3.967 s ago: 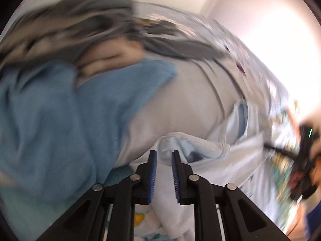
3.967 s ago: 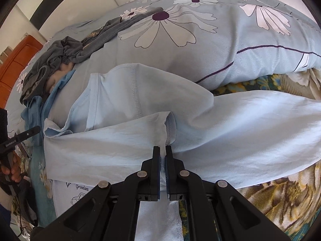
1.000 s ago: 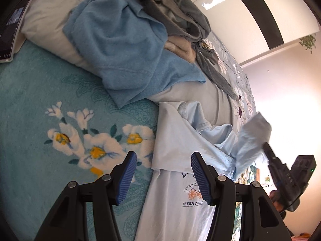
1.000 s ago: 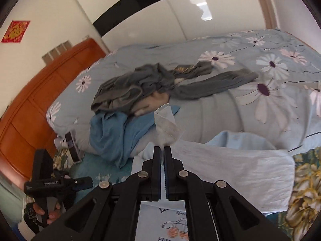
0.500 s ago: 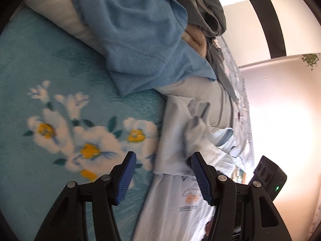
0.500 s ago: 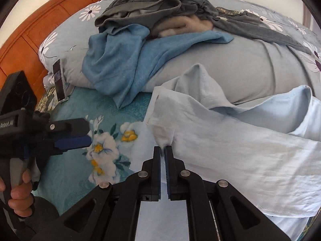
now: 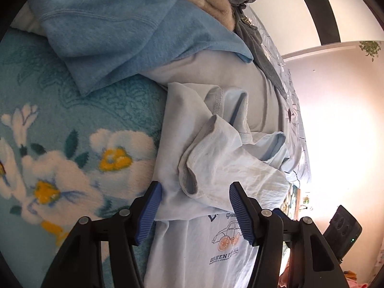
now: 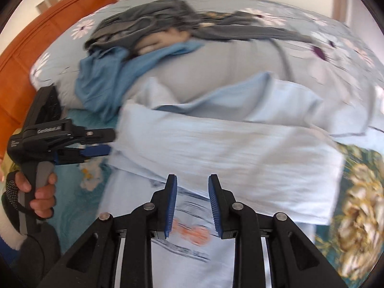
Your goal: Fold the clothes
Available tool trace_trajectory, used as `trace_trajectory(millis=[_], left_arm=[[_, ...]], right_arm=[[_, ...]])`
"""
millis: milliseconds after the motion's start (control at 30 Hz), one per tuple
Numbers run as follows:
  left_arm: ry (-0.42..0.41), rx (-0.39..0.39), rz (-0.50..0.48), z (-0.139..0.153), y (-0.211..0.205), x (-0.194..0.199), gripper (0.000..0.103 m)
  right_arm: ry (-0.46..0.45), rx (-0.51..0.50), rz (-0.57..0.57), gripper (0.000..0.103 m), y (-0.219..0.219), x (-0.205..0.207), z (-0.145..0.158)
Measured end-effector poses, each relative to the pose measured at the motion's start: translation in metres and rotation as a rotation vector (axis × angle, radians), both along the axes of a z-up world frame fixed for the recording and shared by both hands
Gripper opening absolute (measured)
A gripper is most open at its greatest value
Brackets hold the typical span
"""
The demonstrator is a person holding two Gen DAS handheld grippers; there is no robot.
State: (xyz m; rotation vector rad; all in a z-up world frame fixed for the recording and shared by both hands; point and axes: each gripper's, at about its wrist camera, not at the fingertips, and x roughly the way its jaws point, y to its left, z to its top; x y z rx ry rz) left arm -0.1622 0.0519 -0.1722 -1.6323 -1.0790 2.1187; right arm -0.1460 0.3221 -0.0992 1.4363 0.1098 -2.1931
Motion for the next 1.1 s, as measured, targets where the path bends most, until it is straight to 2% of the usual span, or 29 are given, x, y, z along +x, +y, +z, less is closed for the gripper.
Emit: trace_trajectory(millis=[33, 100, 167, 267, 333, 433, 500, 567, 733, 833, 900, 933, 1000, 1100], left_arm=[[-0.009, -0.015, 0.006, -0.001, 0.0, -0.001, 0.046], [-0.024, -0.04, 0.02, -0.004, 0.0, -0.001, 0.013], [-0.014, -0.055, 0.03, -0.003, -0.001, 0.001, 0.008], [0.099, -0.051, 0.023, 0.02, 0.001, 0.009, 0.007], [0.122, -0.087, 0.02, 0.027, 0.001, 0.017, 0.007], [0.062, -0.163, 0.013, 0.008, 0.0, 0.018, 0.007], [0.023, -0.12, 0.044, -0.007, -0.005, 0.018, 0.007], [0.02, -0.1, 0.065, -0.01, -0.008, 0.017, 0.008], [0.027, -0.12, 0.034, -0.008, -0.004, 0.011, 0.009], [0.03, -0.128, 0.025, -0.008, -0.001, 0.009, 0.009], [0.032, -0.129, 0.021, -0.009, -0.001, 0.01, 0.01], [0.033, -0.129, 0.021, -0.01, -0.003, 0.012, 0.01], [0.034, -0.129, 0.02, -0.011, -0.004, 0.014, 0.011], [0.027, -0.13, 0.023, -0.014, -0.009, 0.018, 0.011]], right_arm=[[-0.002, 0.001, -0.038, 0.028, 0.013, -0.003, 0.001], [-0.018, -0.026, -0.123, 0.028, 0.039, -0.009, 0.002], [-0.032, -0.053, -0.205, 0.028, 0.064, -0.016, 0.003], [-0.027, -0.087, -0.287, 0.028, 0.092, -0.022, 0.007], [-0.011, -0.101, -0.317, 0.028, 0.107, -0.027, 0.011], [0.006, -0.102, -0.339, 0.028, 0.118, -0.046, 0.015], [-0.01, -0.075, -0.331, 0.029, 0.114, -0.066, 0.011], [-0.036, -0.043, -0.306, 0.031, 0.104, -0.086, 0.007], [-0.084, 0.059, -0.208, 0.035, 0.077, -0.118, -0.008], [-0.109, 0.126, -0.187, 0.034, 0.069, -0.126, -0.018], [-0.116, 0.166, -0.181, 0.019, 0.069, -0.128, -0.022], [-0.107, 0.189, -0.177, 0.002, 0.07, -0.128, -0.022], [-0.09, 0.229, -0.175, 0.002, 0.073, -0.13, -0.021], [-0.079, 0.234, -0.245, 0.001, 0.093, -0.137, -0.019]])
